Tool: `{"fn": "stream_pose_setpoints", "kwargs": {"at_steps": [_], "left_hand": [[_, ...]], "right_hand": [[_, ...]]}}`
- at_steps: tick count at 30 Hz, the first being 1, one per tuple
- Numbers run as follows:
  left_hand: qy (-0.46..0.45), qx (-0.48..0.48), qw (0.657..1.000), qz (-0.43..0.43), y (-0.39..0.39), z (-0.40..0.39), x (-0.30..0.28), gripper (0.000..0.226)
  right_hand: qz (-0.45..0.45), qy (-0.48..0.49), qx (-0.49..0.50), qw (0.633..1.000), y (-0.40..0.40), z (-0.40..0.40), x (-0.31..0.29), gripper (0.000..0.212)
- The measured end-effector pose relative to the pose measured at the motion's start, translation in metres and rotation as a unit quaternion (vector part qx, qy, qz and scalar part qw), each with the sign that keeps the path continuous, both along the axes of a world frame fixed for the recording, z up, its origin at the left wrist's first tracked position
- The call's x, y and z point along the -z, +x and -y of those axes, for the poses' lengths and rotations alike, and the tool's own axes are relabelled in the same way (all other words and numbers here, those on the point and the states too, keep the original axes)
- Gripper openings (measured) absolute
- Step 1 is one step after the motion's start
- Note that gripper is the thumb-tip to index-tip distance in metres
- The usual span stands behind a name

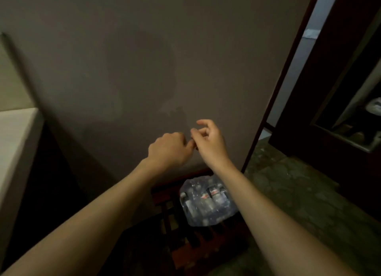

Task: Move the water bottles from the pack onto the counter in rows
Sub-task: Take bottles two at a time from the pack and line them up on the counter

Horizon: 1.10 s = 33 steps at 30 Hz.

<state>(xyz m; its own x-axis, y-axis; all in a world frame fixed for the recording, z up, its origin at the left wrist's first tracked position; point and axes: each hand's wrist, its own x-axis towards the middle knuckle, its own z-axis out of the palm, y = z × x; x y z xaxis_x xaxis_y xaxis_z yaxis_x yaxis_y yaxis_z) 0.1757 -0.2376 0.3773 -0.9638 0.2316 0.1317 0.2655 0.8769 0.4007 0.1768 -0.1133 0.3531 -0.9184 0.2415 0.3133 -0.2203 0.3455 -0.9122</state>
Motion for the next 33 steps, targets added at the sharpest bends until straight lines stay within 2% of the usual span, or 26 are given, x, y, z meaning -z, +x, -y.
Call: {"fn": "stream_pose_setpoints", "kwargs": {"at_steps": [8, 12, 18, 24, 31, 33], "left_hand": [[-0.015, 0.03, 0.988, 0.152, -0.064, -0.081, 0.107, 0.045], [-0.016, 0.034, 0.975, 0.22, -0.092, -0.113, 0.157, 0.043], [0.033, 0.027, 0.963, 0.268, -0.117, -0.14, 0.209, 0.045], [0.074, 0.004, 0.923, 0.377, -0.123, -0.154, 0.262, 0.042], [0.086, -0.059, 0.879, 0.465, -0.138, -0.173, 0.311, 0.041], [0.105, -0.082, 0.869, 0.476, -0.143, -0.184, 0.324, 0.034]], "right_hand": [[0.187, -0.004, 0.055, 0.981, -0.035, -0.106, 0.109, 0.027], [0.252, 0.003, 0.061, 0.966, -0.06, -0.14, 0.139, 0.027], [0.336, 0.006, 0.043, 0.941, -0.082, -0.162, 0.175, 0.018], [0.421, 0.037, 0.021, 0.906, -0.097, -0.181, 0.225, 0.008], [0.502, 0.057, -0.044, 0.862, -0.128, -0.198, 0.289, 0.011], [0.524, 0.067, -0.071, 0.846, -0.136, -0.205, 0.307, 0.014]]}}
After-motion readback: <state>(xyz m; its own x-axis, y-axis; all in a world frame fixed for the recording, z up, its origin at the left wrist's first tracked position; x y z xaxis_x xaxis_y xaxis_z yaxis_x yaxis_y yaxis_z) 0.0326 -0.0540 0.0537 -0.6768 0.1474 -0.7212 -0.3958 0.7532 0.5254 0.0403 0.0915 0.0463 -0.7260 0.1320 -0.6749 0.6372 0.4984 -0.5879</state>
